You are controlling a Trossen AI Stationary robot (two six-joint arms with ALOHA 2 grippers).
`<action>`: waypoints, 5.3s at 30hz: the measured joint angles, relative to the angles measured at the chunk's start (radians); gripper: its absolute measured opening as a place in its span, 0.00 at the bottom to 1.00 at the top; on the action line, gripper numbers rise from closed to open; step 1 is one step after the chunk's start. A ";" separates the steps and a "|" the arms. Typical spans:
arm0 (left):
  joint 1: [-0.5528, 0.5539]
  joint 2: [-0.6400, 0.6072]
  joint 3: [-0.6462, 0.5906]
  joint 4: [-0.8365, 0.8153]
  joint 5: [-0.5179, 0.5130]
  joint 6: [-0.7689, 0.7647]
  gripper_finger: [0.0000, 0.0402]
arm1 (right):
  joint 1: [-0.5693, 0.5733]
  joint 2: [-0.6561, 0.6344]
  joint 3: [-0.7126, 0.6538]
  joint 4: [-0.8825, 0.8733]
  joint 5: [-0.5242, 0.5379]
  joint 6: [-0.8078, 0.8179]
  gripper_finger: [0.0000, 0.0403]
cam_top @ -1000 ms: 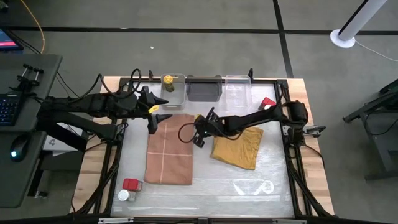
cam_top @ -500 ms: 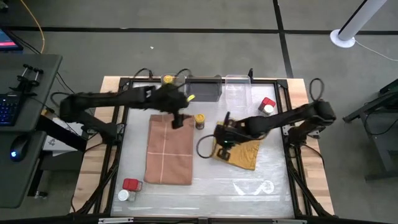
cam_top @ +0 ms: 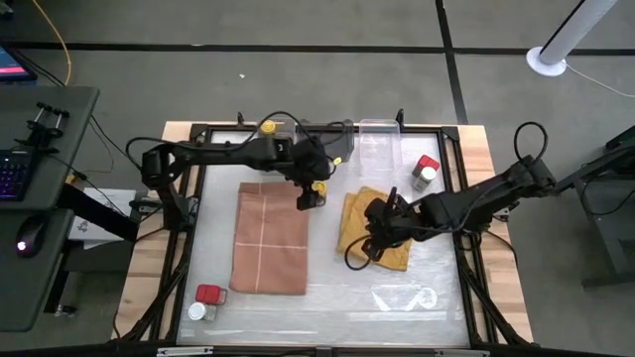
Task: Sort spices by type
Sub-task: Put the yellow seasoning bottle into the gray bin
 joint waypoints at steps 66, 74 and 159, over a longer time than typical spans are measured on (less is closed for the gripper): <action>0.550 -0.434 -0.367 -0.063 -0.095 -0.026 0.48 | -0.039 0.010 0.000 0.006 0.042 -0.077 0.00; 0.560 -0.401 -0.454 0.136 -0.123 -0.034 0.48 | -0.039 0.010 0.000 0.006 0.031 -0.077 0.00; 0.601 -0.452 -0.789 0.646 -0.122 -0.274 0.00 | -0.046 0.010 0.000 0.009 0.045 -0.077 0.00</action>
